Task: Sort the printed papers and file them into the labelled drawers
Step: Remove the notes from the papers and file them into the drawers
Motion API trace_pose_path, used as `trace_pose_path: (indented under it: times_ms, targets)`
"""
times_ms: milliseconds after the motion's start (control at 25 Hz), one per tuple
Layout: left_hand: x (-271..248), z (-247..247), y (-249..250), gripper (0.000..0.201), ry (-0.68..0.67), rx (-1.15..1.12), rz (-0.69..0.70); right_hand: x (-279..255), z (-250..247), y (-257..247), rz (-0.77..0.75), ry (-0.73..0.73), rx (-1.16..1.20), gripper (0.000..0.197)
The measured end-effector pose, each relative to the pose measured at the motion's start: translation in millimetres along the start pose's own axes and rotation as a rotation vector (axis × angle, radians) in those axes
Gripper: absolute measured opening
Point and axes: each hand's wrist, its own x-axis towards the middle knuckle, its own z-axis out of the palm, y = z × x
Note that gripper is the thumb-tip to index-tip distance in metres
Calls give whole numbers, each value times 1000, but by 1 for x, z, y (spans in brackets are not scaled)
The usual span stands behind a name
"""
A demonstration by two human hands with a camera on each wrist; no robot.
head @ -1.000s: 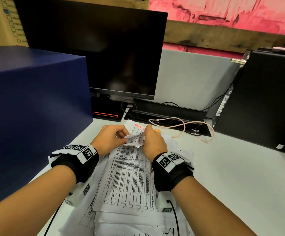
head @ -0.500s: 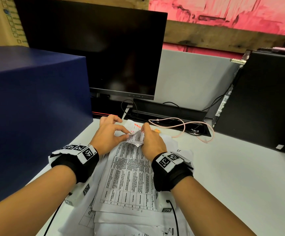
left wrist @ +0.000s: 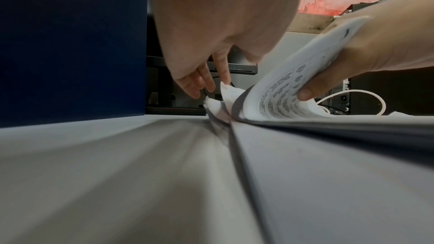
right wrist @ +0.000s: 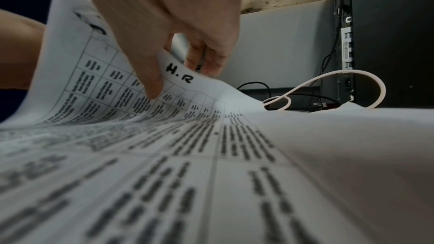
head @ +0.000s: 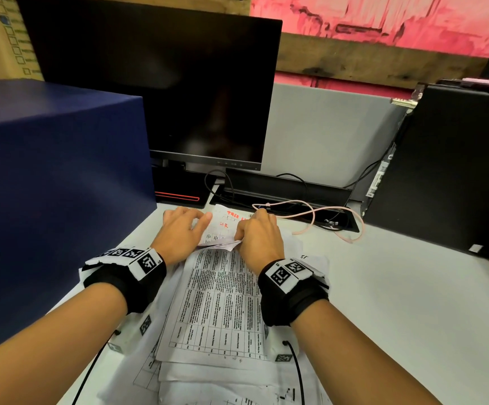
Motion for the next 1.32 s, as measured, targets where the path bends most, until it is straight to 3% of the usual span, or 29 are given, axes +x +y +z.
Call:
trace_pose_path:
  times_ms: [160, 360, 440, 600, 720, 960, 1320]
  targets:
    - [2, 1, -5, 47, -39, 15, 5, -1, -1, -5, -65, -141, 16, 16]
    - [6, 1, -9, 44, 96, -35, 69, -6, 2, -9, -213, -262, 104, 31]
    - [6, 1, -10, 38, 129, -44, 94, -5, 3, -10, -214, -290, 170, 45]
    - [5, 0, -9, 20, 116, 13, 164, -3, 8, -7, -175, -310, 168, 44]
    - [3, -3, -6, 2, 124, 6, 160, 0, 13, -6, -156, -292, 167, 29]
    - [0, -2, 0, 15, 83, -83, 95, -2, 10, -8, -149, -249, 217, 10]
    - [0, -2, -1, 20, 122, -151, 92, -1, 2, -9, -255, -78, 34, 23]
